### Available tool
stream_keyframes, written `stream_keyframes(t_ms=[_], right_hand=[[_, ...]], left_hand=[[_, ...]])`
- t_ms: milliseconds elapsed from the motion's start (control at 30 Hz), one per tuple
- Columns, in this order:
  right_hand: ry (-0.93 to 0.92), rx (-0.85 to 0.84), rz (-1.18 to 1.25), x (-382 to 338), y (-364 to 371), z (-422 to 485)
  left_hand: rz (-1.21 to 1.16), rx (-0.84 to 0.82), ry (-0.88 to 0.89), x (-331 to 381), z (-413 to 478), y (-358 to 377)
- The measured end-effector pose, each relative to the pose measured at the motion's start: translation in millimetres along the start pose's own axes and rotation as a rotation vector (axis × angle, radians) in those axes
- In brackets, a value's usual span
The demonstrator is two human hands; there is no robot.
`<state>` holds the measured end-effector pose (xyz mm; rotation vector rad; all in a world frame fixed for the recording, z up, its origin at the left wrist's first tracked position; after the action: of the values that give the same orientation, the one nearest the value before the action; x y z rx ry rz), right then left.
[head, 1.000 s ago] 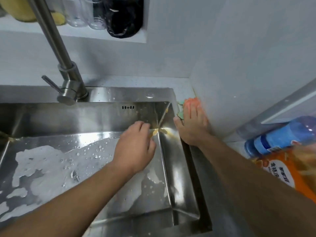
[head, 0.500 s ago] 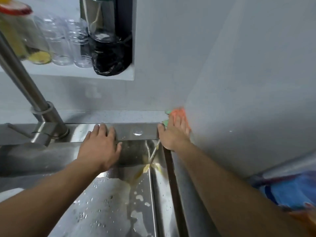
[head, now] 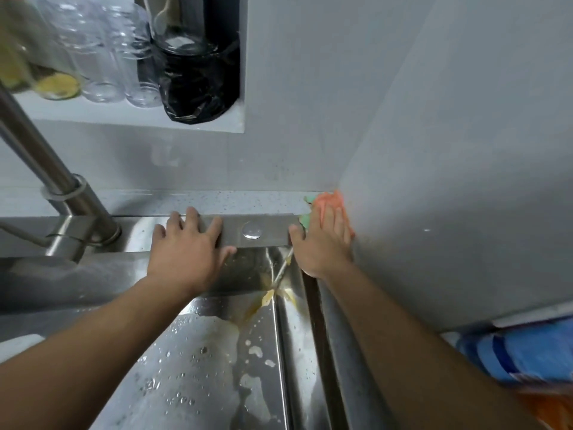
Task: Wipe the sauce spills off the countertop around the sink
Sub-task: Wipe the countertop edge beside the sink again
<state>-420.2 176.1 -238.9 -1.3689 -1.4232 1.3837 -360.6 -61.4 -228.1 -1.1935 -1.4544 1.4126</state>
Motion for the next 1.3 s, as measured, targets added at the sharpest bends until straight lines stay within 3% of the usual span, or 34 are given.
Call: stream_keyframes(t_ms=[167, 333, 467, 600, 800, 967, 1100, 1233, 1300], right_hand=[[-0.060, 0.061, 0.009, 4.2, 2.8, -71.8], [0.003, 0.058, 0.018, 2.2, -3.3, -7.7], [0.035, 0.029, 0.061, -8.1, -10.6, 28.9], [-0.051, 0.092, 0.086, 0.9, -12.5, -13.7], [0.045, 0.107, 0.065, -6.3, -17.8, 30.7], [-0.313, 0.068, 0.044, -38.1, -2.6, -1.8], [-0.016, 0.178, 0.101, 0.8, -23.6, 24.5], [-0.329, 0.057, 0.095, -82.1, 3.7, 23.5], [-0.341, 0.072, 0.072, -69.9, 1.5, 22.8]], left_hand=[[-0.238, 0.156, 0.056, -6.4, 9.7, -7.9], [-0.350, 0.190, -0.007, -11.0, 31.0, -4.4], [-0.332, 0.197, -0.024, -12.5, 33.7, -2.8], [-0.327, 0.190, -0.032, -10.9, 33.9, -4.4], [-0.323, 0.196, -0.028, -10.2, 35.1, -2.0], [-0.309, 0.185, -0.022, -10.8, 33.5, -3.0], [-0.319, 0.196, -0.032, -11.5, 33.1, -2.1], [-0.332, 0.200, -0.031, -10.8, 33.1, -1.4], [-0.330, 0.198, -0.025, -10.9, 33.7, -2.4]])
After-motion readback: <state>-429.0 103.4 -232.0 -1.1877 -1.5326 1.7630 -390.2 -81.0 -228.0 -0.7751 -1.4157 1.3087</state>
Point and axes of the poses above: each hand's wrist, its own z-axis towards the middle knuckle, its own y-axis out of the palm, x = y × z, the point moved 8 cm from there along z, towards the middle knuckle, and after that the axes turned 11 degrees about -y, right-handed, at the moved point
